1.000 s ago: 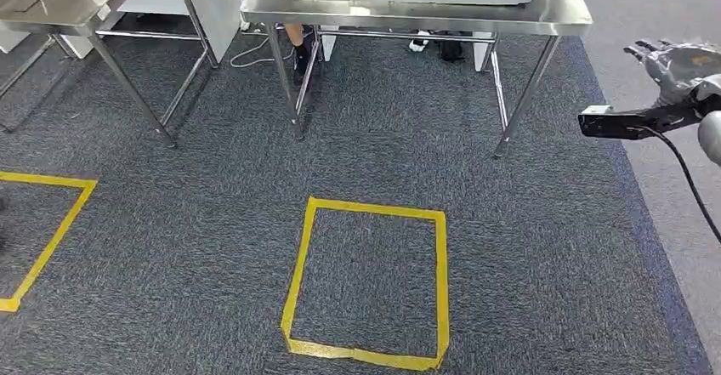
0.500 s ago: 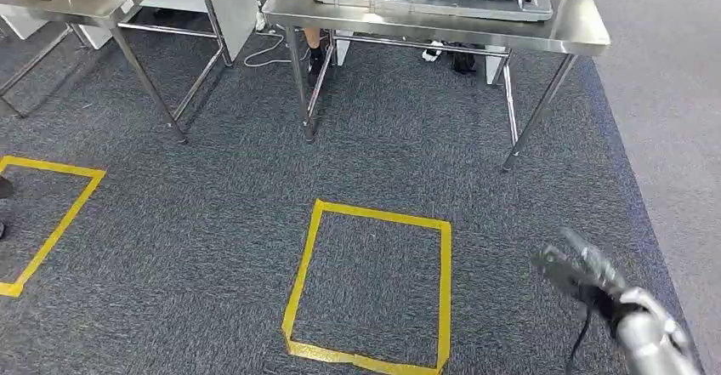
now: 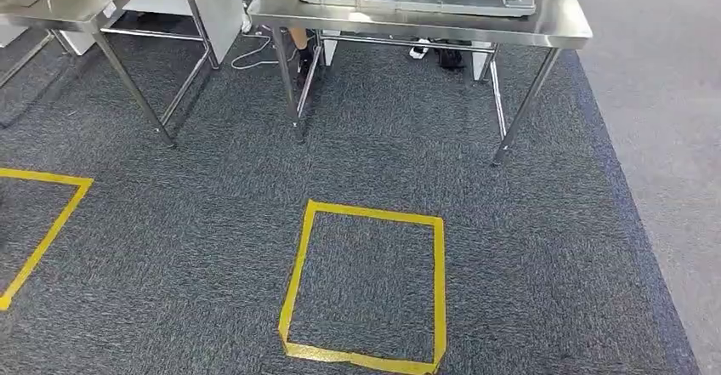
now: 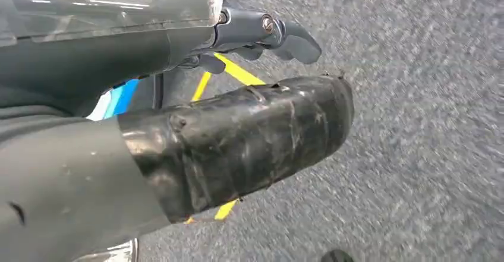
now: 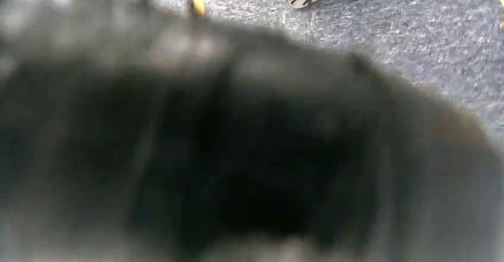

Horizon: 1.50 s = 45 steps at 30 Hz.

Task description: Take the parts from the cabinet and place them on the table.

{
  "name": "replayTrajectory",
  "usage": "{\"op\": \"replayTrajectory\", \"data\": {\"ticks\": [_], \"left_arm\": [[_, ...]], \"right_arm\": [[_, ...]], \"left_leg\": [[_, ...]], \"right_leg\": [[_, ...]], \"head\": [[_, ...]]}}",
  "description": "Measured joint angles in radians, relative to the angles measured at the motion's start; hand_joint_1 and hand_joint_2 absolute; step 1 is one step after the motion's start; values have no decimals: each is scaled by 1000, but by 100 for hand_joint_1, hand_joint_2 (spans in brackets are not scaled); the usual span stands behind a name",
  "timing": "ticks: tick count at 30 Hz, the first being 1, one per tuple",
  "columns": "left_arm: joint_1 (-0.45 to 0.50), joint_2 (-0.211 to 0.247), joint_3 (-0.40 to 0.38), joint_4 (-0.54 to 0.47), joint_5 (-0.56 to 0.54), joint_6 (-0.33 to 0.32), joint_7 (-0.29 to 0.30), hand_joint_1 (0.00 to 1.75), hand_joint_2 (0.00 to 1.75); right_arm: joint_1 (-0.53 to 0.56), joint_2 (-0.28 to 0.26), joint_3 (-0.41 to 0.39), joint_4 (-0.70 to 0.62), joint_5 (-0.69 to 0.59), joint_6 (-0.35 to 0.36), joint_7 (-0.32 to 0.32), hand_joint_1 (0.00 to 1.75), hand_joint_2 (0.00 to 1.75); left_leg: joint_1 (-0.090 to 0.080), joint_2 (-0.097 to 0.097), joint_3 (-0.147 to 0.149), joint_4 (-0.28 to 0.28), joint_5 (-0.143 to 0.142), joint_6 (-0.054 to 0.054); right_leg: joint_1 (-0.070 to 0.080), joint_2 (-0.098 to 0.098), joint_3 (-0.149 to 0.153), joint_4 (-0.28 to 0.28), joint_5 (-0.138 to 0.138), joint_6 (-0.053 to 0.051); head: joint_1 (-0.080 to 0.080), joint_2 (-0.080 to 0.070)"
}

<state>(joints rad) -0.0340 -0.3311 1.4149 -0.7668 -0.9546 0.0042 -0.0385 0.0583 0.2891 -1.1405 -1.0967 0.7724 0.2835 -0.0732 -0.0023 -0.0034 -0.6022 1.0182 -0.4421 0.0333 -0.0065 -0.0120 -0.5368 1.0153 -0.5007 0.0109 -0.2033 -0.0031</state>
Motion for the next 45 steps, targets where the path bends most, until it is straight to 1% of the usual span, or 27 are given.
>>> {"op": "replayTrajectory", "data": {"ticks": [1,2,10,15,22,23,27,28,33,39,40,41,42,45], "left_arm": [[1,0,-6,0,7,-2,0,0,0],[2,0,-13,0,13,-3,0,0,175],[2,0,-48,0,44,3,26,0,175],[3,1,-70,0,66,12,31,0,175],[4,4,-97,0,63,12,34,0,175],[4,4,-99,0,64,12,35,0,175],[4,6,-103,0,91,12,67,0,175],[7,7,-119,0,103,13,71,0,175],[28,23,-234,14,173,13,72,0,175],[57,39,-365,34,257,12,72,0,175],[60,41,-385,39,269,12,71,0,175],[63,44,-406,42,284,12,70,0,175],[65,47,-423,46,296,12,69,0,0],[76,57,-490,60,339,12,66,0,0]], "right_arm": [[0,5,-14,-2,2,-3,0,0,0],[-1,7,-24,-2,4,-5,1,0,0],[-5,18,-83,0,31,-37,17,0,0],[-13,23,-111,0,36,-48,54,0,0],[-17,24,-125,0,36,-48,54,0,0],[-17,25,-126,0,36,-48,54,0,175],[-20,25,-130,0,31,-43,59,0,175],[-20,25,-124,2,19,-38,70,0,175],[-21,17,-52,35,-48,-50,73,0,175],[-19,2,62,88,-125,-77,73,0,175],[-17,-1,81,96,-137,-79,73,0,0],[-17,-4,99,105,-149,-84,73,0,0],[-16,-7,114,114,-160,-89,73,0,0],[-11,-19,174,148,-201,-100,73,0,0]], "left_leg": [[-1,0,0,0,0,0],[-2,0,0,0,1,1],[-5,0,0,0,2,3],[-6,0,0,0,3,4],[-6,0,0,0,3,5],[-6,0,-1,0,3,5],[-6,0,-1,0,4,5],[-6,0,-1,0,4,5],[-6,0,-1,0,4,5],[-7,0,-1,0,5,6],[-7,0,-1,0,5,6],[-7,0,-1,0,5,6],[-7,0,-1,0,5,6],[-7,0,-1,0,5,6]], "right_leg": [[0,0,0,0,0,0],[-1,0,0,0,1,1],[-5,0,0,0,2,3],[-6,0,0,0,3,4],[-6,0,0,0,3,5],[-6,0,0,0,3,5],[-6,0,0,0,3,5],[-6,-1,0,0,4,5],[-6,0,0,0,4,5],[-7,0,-1,0,4,5],[-7,0,-1,0,4,5],[-7,0,-1,0,4,5],[-7,0,-1,0,4,5],[-7,0,-1,0,4,5]], "head": [[0,0],[0,0],[0,0],[0,0],[0,0],[0,0],[0,0],[0,0],[0,0],[0,0],[0,0],[0,0],[0,0],[0,0]]}}
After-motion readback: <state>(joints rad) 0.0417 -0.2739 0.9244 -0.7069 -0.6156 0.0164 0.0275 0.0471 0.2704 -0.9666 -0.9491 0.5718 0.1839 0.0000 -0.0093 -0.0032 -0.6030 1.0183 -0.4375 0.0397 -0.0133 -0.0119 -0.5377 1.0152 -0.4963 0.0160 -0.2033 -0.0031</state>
